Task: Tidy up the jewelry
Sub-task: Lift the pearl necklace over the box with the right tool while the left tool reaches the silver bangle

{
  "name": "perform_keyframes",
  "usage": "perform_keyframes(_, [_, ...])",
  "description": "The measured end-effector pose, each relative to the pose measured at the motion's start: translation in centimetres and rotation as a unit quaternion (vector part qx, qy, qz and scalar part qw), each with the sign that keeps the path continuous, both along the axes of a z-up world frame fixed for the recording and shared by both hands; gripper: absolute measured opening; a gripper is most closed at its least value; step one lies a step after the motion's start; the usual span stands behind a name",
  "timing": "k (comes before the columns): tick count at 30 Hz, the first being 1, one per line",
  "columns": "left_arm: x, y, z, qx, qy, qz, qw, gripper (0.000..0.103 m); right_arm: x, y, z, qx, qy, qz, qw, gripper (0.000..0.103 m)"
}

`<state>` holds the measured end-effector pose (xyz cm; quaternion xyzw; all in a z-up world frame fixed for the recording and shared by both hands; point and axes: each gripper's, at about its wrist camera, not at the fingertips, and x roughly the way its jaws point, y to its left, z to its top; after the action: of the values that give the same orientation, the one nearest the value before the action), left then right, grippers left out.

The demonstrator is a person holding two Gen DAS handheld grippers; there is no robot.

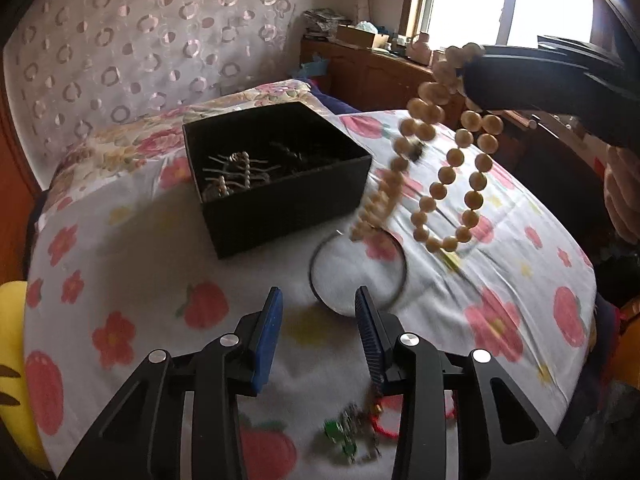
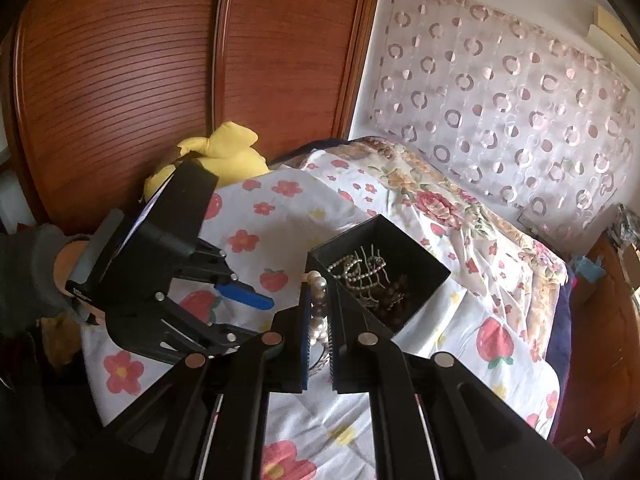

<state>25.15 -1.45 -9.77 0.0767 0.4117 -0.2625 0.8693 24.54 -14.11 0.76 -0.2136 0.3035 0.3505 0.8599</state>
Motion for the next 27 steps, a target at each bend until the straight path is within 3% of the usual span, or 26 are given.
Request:
perform_keyframes(8, [3.5,-0.9,-0.9,0.0,0.037,-0.015,0.9992,0.036,4.1,-0.3,-3.2,-0.046,0.018,-0.036,0.998,0.008])
perform_keyframes(12, [4.3,-2.1,-1.7,0.014,0.054,-0.028,0.998,0.025,4.7,-1.6,-4.9,-0.051,0.027,-0.052,0.997,0.008])
perform_keyframes(14, [4.6,-2.7,-2.0,0.02,0.064,-0.037,0.9971,0.024,5.1,-2.3,-5.1,-0.051,0.025,-0.067,0.996,0.008])
perform_keyframes(17, [4.8,-3.4,-1.9,0.035,0.059,-0.042,0.9968,0.024,5.3,-3.8,-4.6,-0.038,0.018,-0.084,0.996,0.008])
perform_keyframes(18, [4.8,-3.6,-1.9,0.041,0.059,-0.043,0.9965,0.018,5.4,-4.0,-4.4,-0.035,0.015,-0.086,0.996,0.008])
perform_keyframes(19, [4.8,-3.7,-1.9,0.049,0.056,-0.046,0.9962,0.005,5.3,-4.5,-4.0,-0.031,0.011,-0.089,0.996,0.008])
perform_keyframes(22, [4.7,-4.0,-1.7,0.053,0.058,-0.055,0.9954,0.004,5.0,-5.4,-3.0,-0.023,0.0,-0.092,0.995,0.008])
perform_keyframes(27, [3.5,-3.3,1.5,0.043,0.018,-0.049,0.9977,0.004,4.6,-6.8,-1.4,-0.011,-0.018,-0.093,0.995,0.008])
